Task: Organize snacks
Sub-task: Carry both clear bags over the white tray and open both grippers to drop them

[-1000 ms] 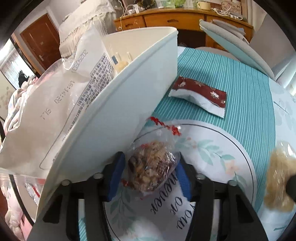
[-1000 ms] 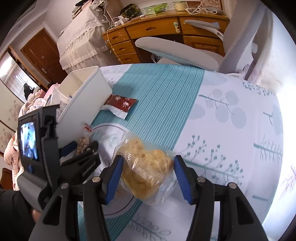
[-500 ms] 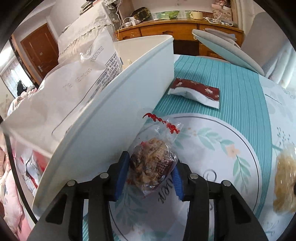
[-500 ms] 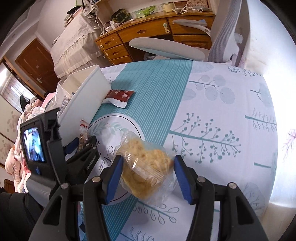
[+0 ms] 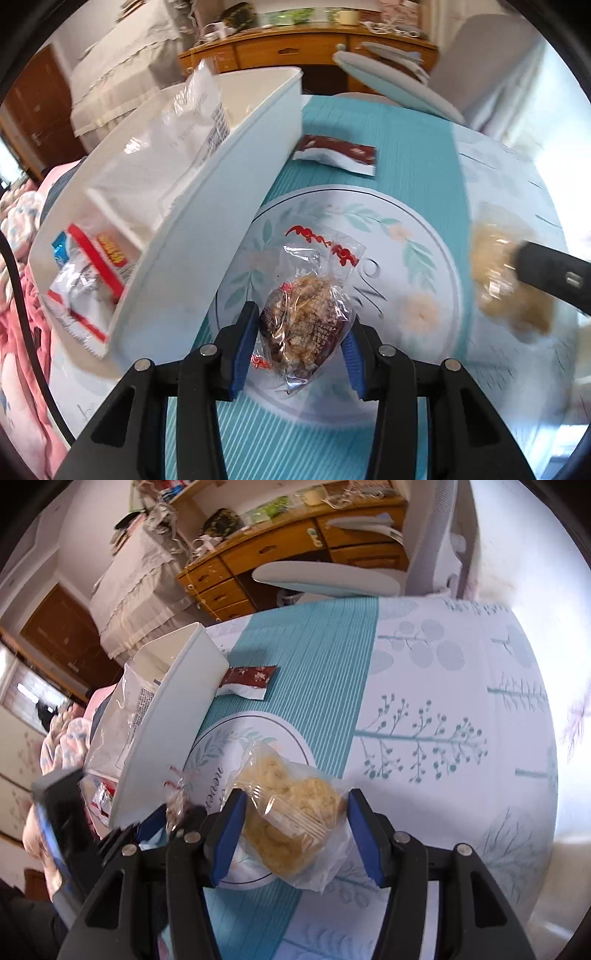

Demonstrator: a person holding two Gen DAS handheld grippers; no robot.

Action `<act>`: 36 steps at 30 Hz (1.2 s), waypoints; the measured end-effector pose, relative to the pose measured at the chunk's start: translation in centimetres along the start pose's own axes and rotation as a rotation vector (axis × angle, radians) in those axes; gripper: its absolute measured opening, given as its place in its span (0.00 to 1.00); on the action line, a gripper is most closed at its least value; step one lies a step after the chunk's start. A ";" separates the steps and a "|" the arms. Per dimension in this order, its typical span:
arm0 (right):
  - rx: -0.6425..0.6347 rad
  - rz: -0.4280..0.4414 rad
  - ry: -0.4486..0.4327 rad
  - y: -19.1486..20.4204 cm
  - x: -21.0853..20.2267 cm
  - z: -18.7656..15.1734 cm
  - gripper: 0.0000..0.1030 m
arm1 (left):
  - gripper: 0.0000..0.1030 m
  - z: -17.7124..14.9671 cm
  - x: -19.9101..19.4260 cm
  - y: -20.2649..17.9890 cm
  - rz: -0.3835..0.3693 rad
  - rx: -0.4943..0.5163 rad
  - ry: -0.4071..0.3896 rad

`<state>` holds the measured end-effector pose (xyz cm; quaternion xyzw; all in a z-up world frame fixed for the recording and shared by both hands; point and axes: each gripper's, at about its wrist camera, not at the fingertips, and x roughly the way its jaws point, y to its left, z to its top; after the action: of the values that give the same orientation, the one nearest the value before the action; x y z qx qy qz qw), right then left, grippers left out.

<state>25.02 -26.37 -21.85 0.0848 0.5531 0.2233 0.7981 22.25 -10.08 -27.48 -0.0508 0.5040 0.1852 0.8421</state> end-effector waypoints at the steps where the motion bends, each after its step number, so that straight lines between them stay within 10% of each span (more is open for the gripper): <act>1: 0.018 -0.002 0.005 0.1 -0.1 -0.2 0.55 | 0.41 0.1 -0.6 0.1 -0.003 0.004 0.006; 24: 0.301 0.075 0.011 8.7 -4.0 -7.9 0.55 | 0.41 1.5 -12.3 8.4 -0.301 0.253 0.073; 36: 0.329 0.083 -0.170 17.5 -6.0 -8.9 0.55 | 0.41 4.7 -15.6 16.2 -0.461 0.372 -0.007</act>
<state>10.48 -14.55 -13.38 0.2554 0.5088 0.1546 0.8074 13.66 2.18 -10.03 -0.0082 0.5014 -0.1065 0.8586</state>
